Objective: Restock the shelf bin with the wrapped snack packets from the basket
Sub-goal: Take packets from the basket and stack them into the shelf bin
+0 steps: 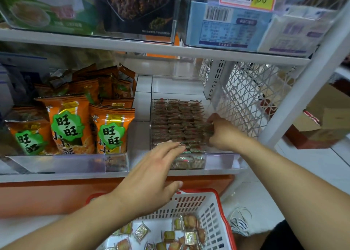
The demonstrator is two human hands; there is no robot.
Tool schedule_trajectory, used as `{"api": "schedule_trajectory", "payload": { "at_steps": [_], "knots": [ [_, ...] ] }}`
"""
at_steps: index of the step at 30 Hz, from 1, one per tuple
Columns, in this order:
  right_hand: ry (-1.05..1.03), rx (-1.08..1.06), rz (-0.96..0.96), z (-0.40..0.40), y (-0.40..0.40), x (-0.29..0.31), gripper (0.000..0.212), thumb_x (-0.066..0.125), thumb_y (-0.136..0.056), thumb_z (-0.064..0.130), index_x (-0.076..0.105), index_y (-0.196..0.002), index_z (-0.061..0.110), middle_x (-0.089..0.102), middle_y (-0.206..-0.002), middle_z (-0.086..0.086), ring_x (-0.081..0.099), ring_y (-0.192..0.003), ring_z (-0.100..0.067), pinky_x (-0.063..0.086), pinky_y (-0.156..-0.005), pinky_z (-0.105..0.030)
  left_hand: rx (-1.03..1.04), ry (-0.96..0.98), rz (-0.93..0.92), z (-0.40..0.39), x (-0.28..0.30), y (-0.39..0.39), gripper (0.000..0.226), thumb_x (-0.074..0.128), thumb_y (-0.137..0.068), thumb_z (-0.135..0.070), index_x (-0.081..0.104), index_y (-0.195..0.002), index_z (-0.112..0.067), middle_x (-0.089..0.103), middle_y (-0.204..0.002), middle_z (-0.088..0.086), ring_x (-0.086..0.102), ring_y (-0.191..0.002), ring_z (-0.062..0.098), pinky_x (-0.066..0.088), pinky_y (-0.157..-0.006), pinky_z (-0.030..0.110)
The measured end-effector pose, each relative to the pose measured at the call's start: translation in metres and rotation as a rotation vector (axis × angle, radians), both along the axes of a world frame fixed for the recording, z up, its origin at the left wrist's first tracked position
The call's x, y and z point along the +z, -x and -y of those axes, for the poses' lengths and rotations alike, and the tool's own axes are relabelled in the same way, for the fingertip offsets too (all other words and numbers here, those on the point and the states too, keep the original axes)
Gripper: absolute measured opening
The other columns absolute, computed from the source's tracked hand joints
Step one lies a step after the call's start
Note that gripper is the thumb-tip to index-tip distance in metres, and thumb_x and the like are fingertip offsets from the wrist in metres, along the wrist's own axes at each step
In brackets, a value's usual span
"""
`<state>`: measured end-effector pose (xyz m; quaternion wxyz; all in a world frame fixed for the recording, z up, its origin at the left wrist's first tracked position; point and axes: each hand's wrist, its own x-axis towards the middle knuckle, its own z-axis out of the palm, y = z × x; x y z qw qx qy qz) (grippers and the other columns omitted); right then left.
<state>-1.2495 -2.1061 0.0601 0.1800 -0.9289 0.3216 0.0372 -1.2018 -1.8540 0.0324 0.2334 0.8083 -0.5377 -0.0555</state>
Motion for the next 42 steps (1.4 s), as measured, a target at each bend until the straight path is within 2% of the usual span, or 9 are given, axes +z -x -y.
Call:
{"api": "schedule_trajectory", "payload": {
  "at_steps": [9, 16, 25, 28, 32, 35, 38, 40, 42],
  "knots": [
    [-0.058, -0.117, -0.119, 0.005, -0.016, -0.013, 0.069, 0.072, -0.083, 0.006, 0.034, -0.140, 0.013, 0.062, -0.120, -0.012, 0.061, -0.110, -0.030, 0.054, -0.090, -0.038, -0.068, -0.009, 0.073, -0.002, -0.008, -0.004, 0.082, 0.061, -0.093, -0.055, 0.014, -0.159, -0.041, 0.014, -0.164, -0.023, -0.008, -0.140, -0.016, -0.015, -0.108, 0.008],
    [-0.086, -0.132, -0.094, 0.003, -0.018, -0.018, 0.111, 0.066, -0.085, -0.004, -0.009, -0.160, 0.025, 0.050, -0.149, -0.014, 0.058, -0.124, -0.032, 0.048, -0.105, -0.042, -0.089, -0.022, 0.101, -0.003, -0.010, -0.003, 0.083, 0.060, -0.094, -0.054, 0.012, -0.160, -0.038, 0.018, -0.164, -0.019, 0.001, -0.150, -0.002, -0.021, -0.109, 0.007],
    [-0.172, -0.126, -0.033, 0.002, -0.020, -0.019, 0.111, 0.057, -0.083, -0.015, -0.011, -0.160, 0.026, 0.045, -0.151, -0.017, 0.066, -0.101, -0.028, 0.053, -0.063, -0.030, -0.116, -0.048, 0.138, -0.003, -0.011, -0.004, 0.082, 0.058, -0.090, -0.058, 0.018, -0.159, -0.038, 0.021, -0.166, -0.014, 0.006, -0.154, 0.002, -0.016, -0.119, 0.018],
    [-0.198, -0.124, -0.035, 0.006, -0.021, -0.018, 0.111, 0.059, -0.083, -0.014, -0.011, -0.160, 0.024, 0.037, -0.158, -0.014, 0.060, -0.107, -0.024, 0.050, -0.063, -0.025, -0.119, -0.052, 0.125, -0.002, -0.013, -0.005, 0.084, 0.059, -0.090, -0.059, 0.017, -0.159, -0.039, 0.019, -0.167, -0.013, 0.007, -0.155, 0.003, -0.012, -0.121, 0.021],
    [-0.180, -0.103, -0.036, 0.004, -0.019, -0.004, 0.112, 0.071, -0.085, -0.001, -0.009, -0.160, 0.018, 0.031, -0.161, -0.013, 0.046, -0.137, -0.031, 0.044, -0.103, -0.030, -0.140, -0.046, 0.109, -0.002, -0.006, -0.009, 0.088, 0.069, -0.088, -0.051, 0.019, -0.159, -0.039, 0.012, -0.169, -0.014, 0.002, -0.155, 0.004, -0.002, -0.127, 0.028],
    [-0.023, -0.034, -0.066, -0.005, -0.010, 0.013, 0.105, 0.073, -0.088, 0.011, -0.001, -0.161, 0.018, 0.039, -0.157, -0.013, 0.048, -0.136, -0.030, 0.043, -0.102, -0.029, -0.140, 0.009, 0.135, -0.007, 0.005, -0.008, 0.079, 0.076, -0.087, -0.036, 0.036, -0.155, -0.033, 0.026, -0.166, -0.008, 0.010, -0.156, 0.009, 0.011, -0.129, 0.035],
    [0.153, 0.032, 0.277, -0.021, 0.004, 0.027, 0.071, 0.066, -0.088, 0.005, 0.037, -0.152, 0.017, 0.056, -0.140, -0.009, 0.057, -0.123, -0.024, 0.049, -0.100, -0.031, -0.155, 0.117, 0.182, -0.019, 0.007, -0.006, 0.052, 0.077, -0.084, -0.029, 0.062, -0.133, -0.025, 0.060, -0.137, -0.004, 0.047, -0.135, 0.016, 0.042, -0.113, 0.040],
    [0.099, 0.130, 0.684, -0.046, 0.017, 0.030, 0.035, 0.062, -0.086, 0.004, 0.064, -0.118, 0.016, 0.067, -0.109, 0.003, 0.064, -0.098, -0.007, 0.054, -0.088, -0.025, -0.162, 0.133, 0.173, -0.031, -0.006, -0.003, 0.037, 0.073, -0.084, -0.034, 0.067, -0.120, -0.025, 0.067, -0.115, -0.006, 0.055, -0.115, 0.015, 0.049, -0.098, 0.034],
    [0.019, 0.279, 0.940, -0.079, 0.033, 0.019, 0.017, 0.060, -0.083, 0.001, 0.065, -0.092, 0.015, 0.065, -0.088, 0.005, 0.061, -0.080, -0.004, 0.051, -0.073, -0.019, -0.144, -0.009, 0.103, -0.044, -0.030, 0.001, 0.037, 0.074, -0.084, -0.039, 0.067, -0.118, -0.029, 0.068, -0.113, -0.009, 0.056, -0.110, 0.012, 0.049, -0.093, 0.031]
  ]
}}
